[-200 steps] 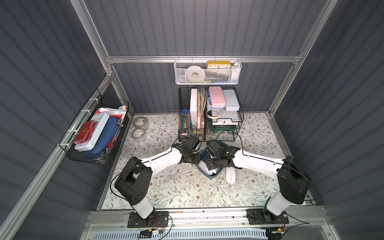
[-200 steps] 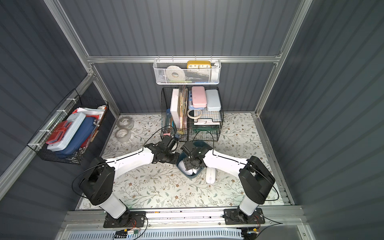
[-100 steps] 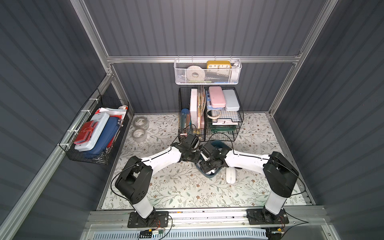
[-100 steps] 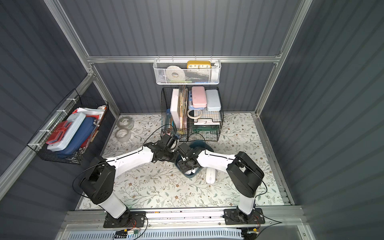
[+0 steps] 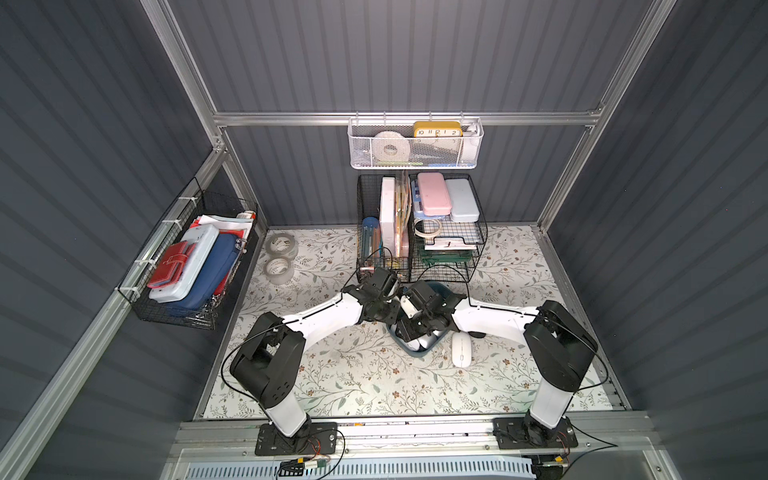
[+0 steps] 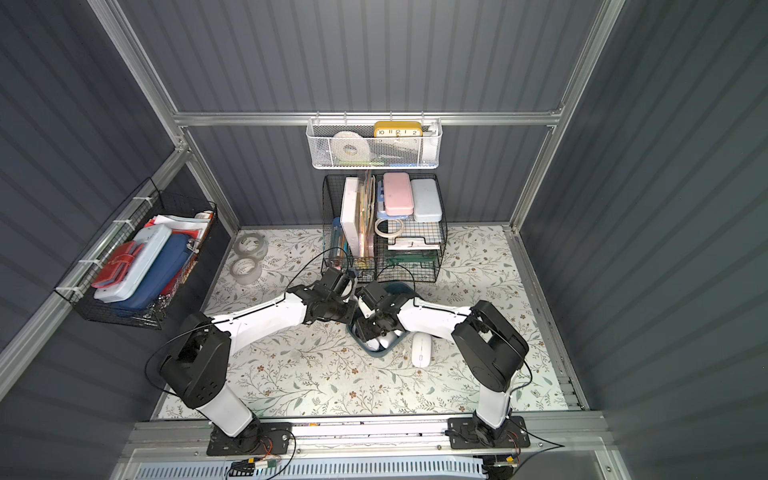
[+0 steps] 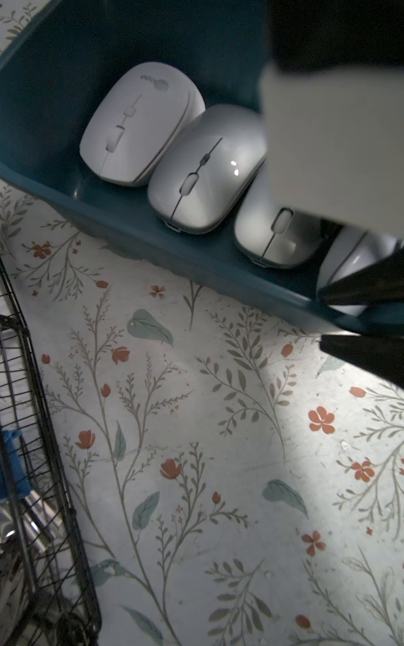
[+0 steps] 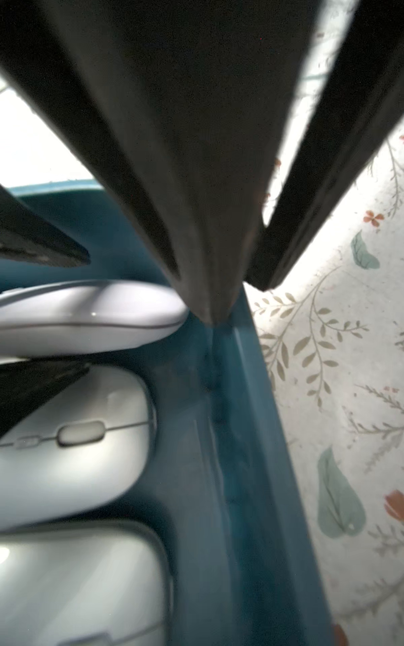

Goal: Take out the mouse from the storage box
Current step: Pick up the mouse from the storage box.

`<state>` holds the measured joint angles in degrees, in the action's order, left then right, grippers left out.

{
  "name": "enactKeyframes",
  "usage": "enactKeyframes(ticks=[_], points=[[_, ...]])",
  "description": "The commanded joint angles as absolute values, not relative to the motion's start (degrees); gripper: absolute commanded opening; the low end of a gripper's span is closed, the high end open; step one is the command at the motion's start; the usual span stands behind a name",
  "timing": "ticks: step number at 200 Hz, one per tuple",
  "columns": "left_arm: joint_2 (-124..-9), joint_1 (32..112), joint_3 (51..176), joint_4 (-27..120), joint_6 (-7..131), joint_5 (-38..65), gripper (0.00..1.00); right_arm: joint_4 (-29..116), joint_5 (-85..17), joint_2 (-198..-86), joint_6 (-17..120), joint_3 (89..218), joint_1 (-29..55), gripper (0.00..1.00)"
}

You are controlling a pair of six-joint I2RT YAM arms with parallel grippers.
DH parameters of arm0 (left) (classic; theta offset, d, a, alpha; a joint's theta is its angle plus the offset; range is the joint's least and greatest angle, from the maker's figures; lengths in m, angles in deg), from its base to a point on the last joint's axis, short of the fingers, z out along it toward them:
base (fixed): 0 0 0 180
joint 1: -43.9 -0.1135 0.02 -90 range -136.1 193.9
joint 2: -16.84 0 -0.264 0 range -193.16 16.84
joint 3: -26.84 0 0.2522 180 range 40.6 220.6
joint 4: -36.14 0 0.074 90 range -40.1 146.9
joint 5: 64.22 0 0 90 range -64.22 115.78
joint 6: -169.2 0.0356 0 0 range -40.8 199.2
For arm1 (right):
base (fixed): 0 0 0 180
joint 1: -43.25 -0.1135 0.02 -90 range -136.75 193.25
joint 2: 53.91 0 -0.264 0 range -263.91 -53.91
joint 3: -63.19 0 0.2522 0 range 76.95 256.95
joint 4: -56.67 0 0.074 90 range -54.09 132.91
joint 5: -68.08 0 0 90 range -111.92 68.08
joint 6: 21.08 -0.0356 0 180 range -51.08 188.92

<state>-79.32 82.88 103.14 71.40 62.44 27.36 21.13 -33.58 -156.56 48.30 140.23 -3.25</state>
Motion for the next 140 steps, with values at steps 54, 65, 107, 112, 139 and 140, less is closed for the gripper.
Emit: enactKeyframes(ticks=[54, 65, 107, 112, 139, 140], points=[[-78.7, 82.7, 101.8, 70.3, 61.0, 26.9, 0.19, 22.2, -37.1, -155.4, 46.8, 138.5, -3.5, 0.43], [-78.7, 82.7, 101.8, 70.2, 61.1, 26.9, 0.19, 21.2, -33.9, -156.4, 47.1, 138.8, -3.6, 0.43], [-78.4, 82.7, 101.6, 70.3, 61.0, 26.9, 0.19, 21.3, -30.7, -157.2, 47.6, 138.3, -3.8, 0.43], [-78.4, 82.7, 101.6, 70.2, 61.0, 26.9, 0.20, 21.6, -31.0, -157.1, 47.6, 138.2, -3.8, 0.42], [-78.3, 82.7, 101.4, 69.9, 60.8, 27.1, 0.19, 22.2, -31.3, -156.8, 46.9, 138.3, -3.9, 0.29], [-78.3, 82.7, 101.4, 69.9, 60.8, 27.1, 0.20, 22.2, -31.2, -156.7, 46.9, 138.2, -3.9, 0.28]])
